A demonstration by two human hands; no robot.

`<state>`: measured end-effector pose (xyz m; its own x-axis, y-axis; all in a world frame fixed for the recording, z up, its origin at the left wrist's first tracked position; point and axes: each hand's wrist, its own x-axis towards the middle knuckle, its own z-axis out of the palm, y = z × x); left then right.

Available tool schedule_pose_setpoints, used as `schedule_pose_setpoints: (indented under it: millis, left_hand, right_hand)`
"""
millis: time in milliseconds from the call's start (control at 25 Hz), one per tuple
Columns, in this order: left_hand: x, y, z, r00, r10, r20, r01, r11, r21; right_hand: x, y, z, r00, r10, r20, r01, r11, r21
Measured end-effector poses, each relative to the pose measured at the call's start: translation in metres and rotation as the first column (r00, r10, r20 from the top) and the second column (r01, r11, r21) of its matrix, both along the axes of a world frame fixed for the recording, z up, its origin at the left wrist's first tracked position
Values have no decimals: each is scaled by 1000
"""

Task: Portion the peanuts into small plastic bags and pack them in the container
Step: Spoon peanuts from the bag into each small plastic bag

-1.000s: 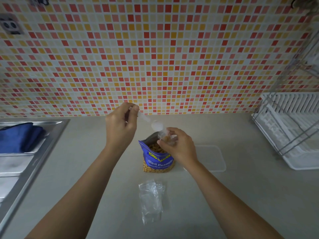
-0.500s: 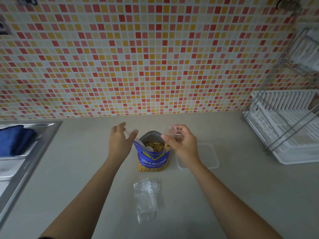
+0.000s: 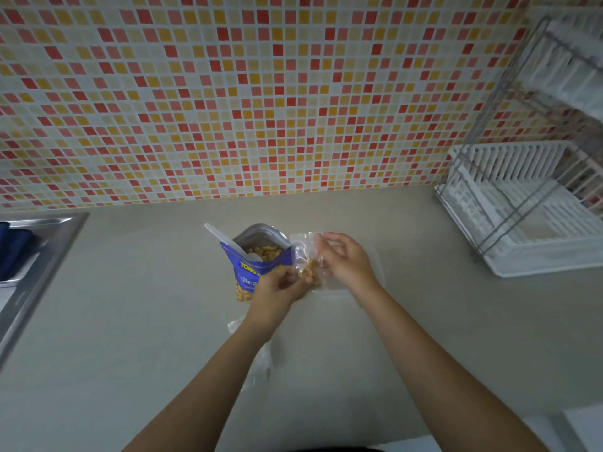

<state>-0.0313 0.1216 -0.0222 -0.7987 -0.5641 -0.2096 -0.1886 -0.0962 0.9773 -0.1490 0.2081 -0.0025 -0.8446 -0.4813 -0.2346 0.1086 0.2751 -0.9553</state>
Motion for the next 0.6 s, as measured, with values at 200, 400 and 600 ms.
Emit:
schedule_pose_setpoints:
  millis: [200, 400, 600]
  left_hand:
    - [-9, 44, -23, 989, -123, 83, 91, 944, 316]
    - [-11, 80, -68, 968, -204, 148, 120, 888, 443]
    - [-25, 98, -94, 923, -73, 377, 120, 988, -101]
  right_hand:
    - [2, 76, -34, 969, 207, 138, -205, 978, -30]
    - [8, 126, -80, 991, 44, 128, -47, 999, 23]
    - [1, 140, -121, 1000, -2, -25, 7, 980, 197]
